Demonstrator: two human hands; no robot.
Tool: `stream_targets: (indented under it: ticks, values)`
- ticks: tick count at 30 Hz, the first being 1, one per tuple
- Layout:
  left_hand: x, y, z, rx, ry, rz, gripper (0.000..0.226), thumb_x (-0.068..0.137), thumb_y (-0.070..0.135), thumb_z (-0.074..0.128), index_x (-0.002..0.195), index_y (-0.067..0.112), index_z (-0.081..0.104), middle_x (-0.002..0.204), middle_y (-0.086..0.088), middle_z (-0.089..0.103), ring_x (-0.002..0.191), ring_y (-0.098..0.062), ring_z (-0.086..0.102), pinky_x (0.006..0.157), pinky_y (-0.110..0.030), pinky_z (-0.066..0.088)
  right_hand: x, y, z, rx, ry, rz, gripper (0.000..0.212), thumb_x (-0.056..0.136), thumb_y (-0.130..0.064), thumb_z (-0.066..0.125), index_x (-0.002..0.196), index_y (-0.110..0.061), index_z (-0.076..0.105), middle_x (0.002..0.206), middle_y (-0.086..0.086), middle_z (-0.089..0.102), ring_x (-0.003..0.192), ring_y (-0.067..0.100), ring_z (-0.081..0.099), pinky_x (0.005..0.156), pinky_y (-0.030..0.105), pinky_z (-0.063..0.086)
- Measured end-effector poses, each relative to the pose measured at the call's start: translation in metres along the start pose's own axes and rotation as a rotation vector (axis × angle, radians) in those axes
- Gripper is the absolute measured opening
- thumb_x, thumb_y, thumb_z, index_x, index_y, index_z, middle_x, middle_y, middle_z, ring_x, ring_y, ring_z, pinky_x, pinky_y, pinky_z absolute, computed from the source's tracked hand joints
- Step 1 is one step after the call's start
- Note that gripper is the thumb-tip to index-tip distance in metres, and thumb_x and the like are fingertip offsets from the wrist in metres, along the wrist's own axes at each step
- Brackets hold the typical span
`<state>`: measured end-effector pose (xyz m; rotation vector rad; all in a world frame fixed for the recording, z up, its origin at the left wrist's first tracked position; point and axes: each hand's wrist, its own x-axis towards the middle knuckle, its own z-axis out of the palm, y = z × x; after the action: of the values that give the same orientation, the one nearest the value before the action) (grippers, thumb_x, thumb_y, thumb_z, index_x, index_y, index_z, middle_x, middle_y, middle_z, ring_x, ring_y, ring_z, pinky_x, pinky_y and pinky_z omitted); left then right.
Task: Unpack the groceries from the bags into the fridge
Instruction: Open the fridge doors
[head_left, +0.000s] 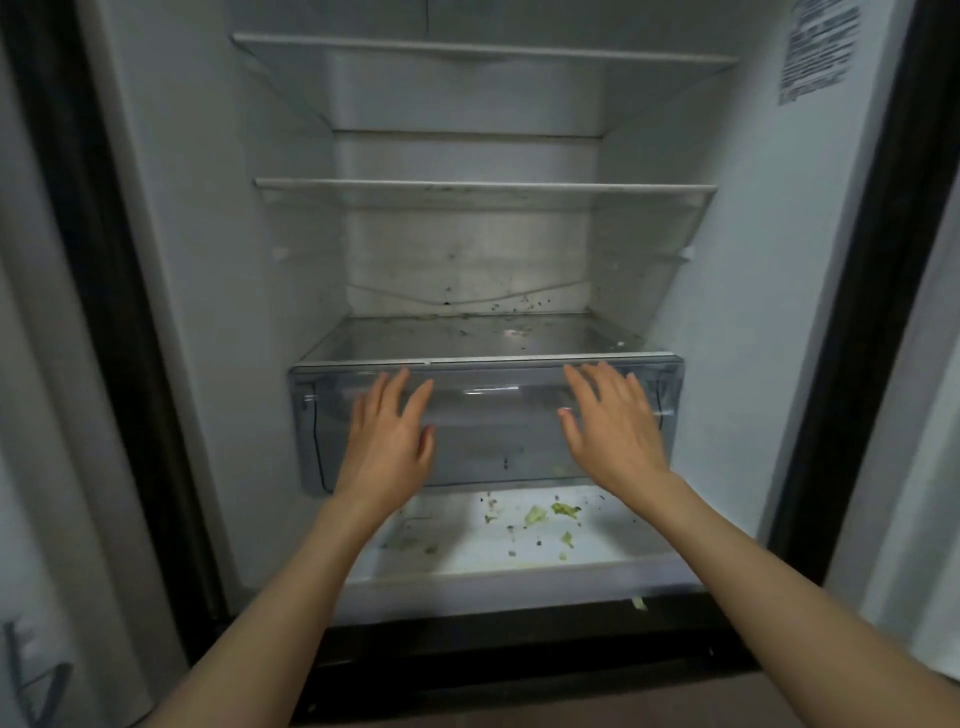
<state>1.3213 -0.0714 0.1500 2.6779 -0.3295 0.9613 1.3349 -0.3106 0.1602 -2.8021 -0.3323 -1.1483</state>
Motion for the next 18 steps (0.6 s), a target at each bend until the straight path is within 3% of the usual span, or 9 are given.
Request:
stream_targets:
  ticks: [3,5,7,10,15,18]
  values:
    - [0.016,-0.011,0.012,0.045,-0.022,-0.054,0.059,0.095,0.023,0.043,0.148,0.017,0.016,0.156,-0.014,0.007,0.143,-0.033,-0.003,0.114,-0.05,0.0,0.019,0.012,0.013,-0.009,-0.057,0.057,0.056,0.096,-0.03,0.043,0.146,-0.012,0.025,0.151,0.014,0.027,0.143,0.028,0.016,0.115,0.046,0.006]
    - [0.022,-0.018,0.018,0.094,-0.036,-0.098,0.062,0.095,0.025,0.044,0.148,0.02,0.011,0.156,-0.014,0.006,0.143,-0.033,-0.004,0.114,-0.05,-0.002,0.026,0.021,0.022,-0.022,-0.096,0.08,0.058,0.097,-0.033,0.04,0.147,-0.014,0.02,0.154,0.012,0.021,0.144,0.026,0.012,0.116,0.045,0.002]
    - [0.025,-0.023,0.022,0.15,0.0,-0.093,0.064,0.091,0.022,0.054,0.146,0.018,0.022,0.15,-0.019,0.023,0.141,-0.038,0.012,0.112,-0.056,0.006,0.026,0.029,0.032,-0.026,-0.11,0.083,0.057,0.095,-0.03,0.045,0.146,-0.012,0.026,0.151,0.015,0.027,0.143,0.028,0.018,0.115,0.048,0.006]
    - [0.029,-0.025,0.026,0.228,0.059,-0.074,0.063,0.08,0.02,0.067,0.137,0.014,0.042,0.132,-0.024,0.047,0.125,-0.043,0.04,0.105,-0.064,0.024,0.027,0.034,0.042,-0.033,-0.006,0.056,0.051,0.087,-0.025,0.06,0.133,-0.006,0.046,0.134,0.02,0.048,0.13,0.035,0.04,0.112,0.054,0.021]
    - [0.03,-0.015,0.022,0.221,0.147,-0.118,0.048,0.082,0.027,0.064,0.127,0.014,0.053,0.122,-0.023,0.052,0.116,-0.041,0.045,0.108,-0.058,0.024,0.029,0.03,0.042,0.005,0.131,0.083,0.04,0.083,-0.025,0.065,0.116,-0.003,0.058,0.109,0.021,0.058,0.107,0.04,0.053,0.109,0.053,0.028]
    - [0.021,-0.01,0.019,0.2,0.235,-0.122,0.041,0.084,0.031,0.058,0.123,0.016,0.056,0.117,-0.021,0.054,0.111,-0.04,0.047,0.108,-0.057,0.024,0.018,0.031,0.039,0.035,0.235,0.078,0.036,0.086,-0.03,0.056,0.111,-0.004,0.06,0.103,0.02,0.058,0.101,0.04,0.054,0.106,0.053,0.032]
